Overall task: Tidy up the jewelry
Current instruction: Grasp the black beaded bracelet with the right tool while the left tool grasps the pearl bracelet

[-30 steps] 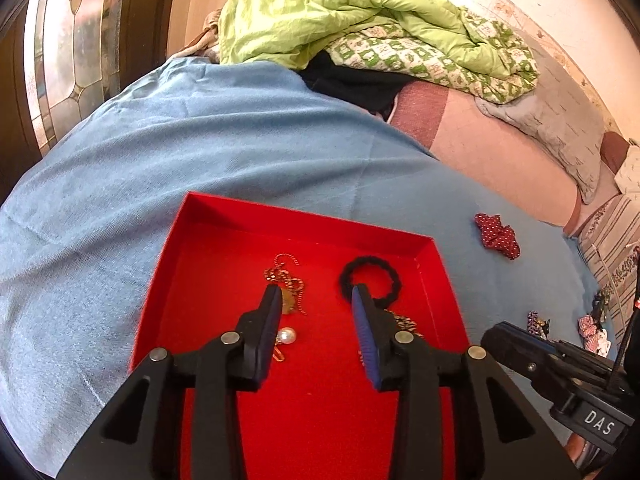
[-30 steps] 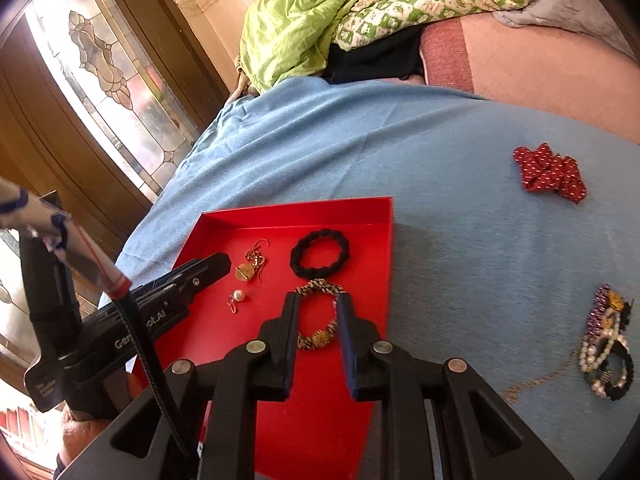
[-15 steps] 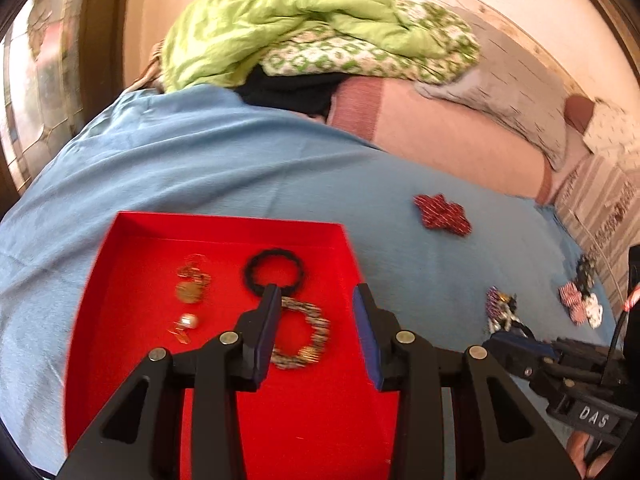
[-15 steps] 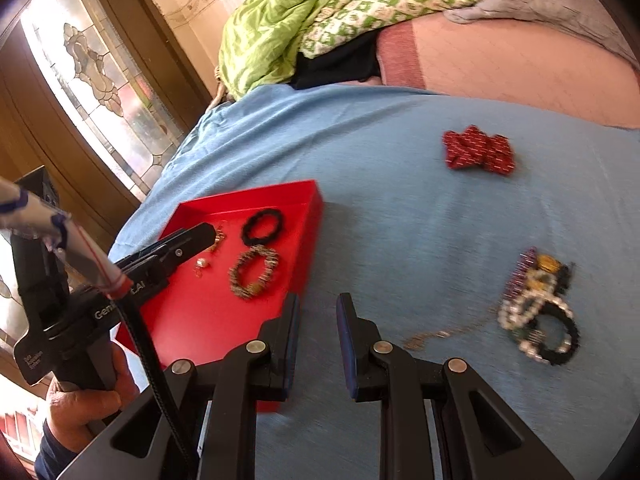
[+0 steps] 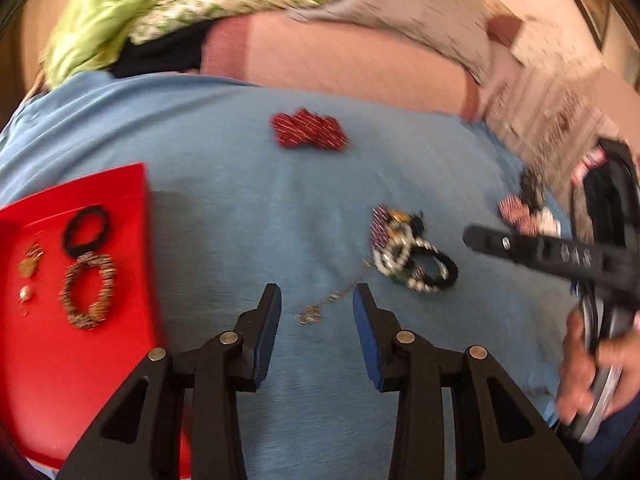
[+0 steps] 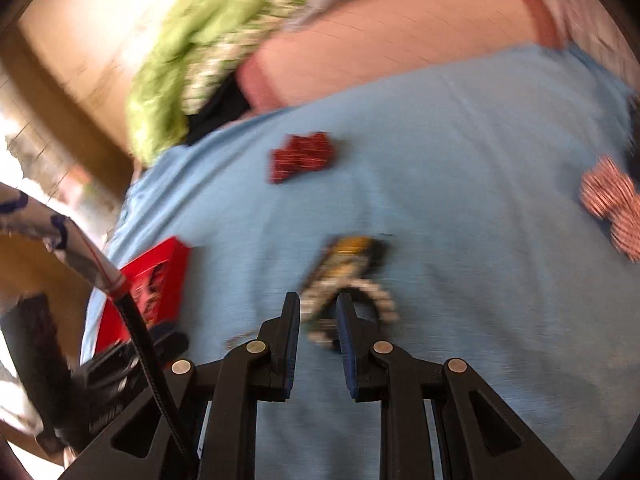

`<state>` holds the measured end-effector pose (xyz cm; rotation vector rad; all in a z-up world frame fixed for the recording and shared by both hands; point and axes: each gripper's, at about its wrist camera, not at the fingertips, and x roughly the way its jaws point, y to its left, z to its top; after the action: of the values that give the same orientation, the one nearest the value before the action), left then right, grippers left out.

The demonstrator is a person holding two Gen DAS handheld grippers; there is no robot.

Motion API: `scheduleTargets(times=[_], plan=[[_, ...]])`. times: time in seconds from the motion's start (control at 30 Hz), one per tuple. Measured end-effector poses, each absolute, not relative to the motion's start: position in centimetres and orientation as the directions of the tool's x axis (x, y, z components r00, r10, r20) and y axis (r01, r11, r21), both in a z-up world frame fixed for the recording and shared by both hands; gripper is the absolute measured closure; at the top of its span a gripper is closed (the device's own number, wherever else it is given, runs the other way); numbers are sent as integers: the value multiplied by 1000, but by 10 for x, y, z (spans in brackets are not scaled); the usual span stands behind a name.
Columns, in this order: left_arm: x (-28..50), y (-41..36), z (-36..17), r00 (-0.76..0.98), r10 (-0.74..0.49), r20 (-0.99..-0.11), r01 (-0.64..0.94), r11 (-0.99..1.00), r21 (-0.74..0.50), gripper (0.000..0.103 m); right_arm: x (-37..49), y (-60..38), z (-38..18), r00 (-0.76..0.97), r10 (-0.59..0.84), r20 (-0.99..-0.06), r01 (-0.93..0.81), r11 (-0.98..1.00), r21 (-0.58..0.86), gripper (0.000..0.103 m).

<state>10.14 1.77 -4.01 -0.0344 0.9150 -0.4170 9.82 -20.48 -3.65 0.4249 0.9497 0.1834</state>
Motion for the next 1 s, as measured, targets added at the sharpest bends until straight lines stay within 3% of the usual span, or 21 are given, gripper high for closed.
scheduleTargets(times=[0.23, 0.43, 0.5, 0.53, 0.8, 1.0], plan=[[109, 12, -50, 519, -340, -784, 346, 922, -172, 67, 109, -214, -56, 509, 354, -785, 63, 894, 444, 83], [113, 9, -49, 515, -346, -785, 359, 918, -169, 67, 114, -199, -66, 471, 290, -833, 38, 937, 347, 83], [113, 7, -48, 514, -351, -783, 368, 915, -168, 67, 113, -201, -69, 465, 288, -837, 44, 937, 347, 95], [113, 6, -48, 513, -354, -782, 371, 913, -170, 67, 112, -203, -67, 472, 279, -836, 48, 939, 340, 95], [110, -5, -47, 477, -406, -780, 419, 885, -205, 67, 92, -245, -18, 673, 188, -715, 138, 918, 371, 95], [111, -36, -57, 350, -516, -782, 409, 835, -368, 67, 90, -265, -17, 690, 221, -689, 176, 873, 455, 95]])
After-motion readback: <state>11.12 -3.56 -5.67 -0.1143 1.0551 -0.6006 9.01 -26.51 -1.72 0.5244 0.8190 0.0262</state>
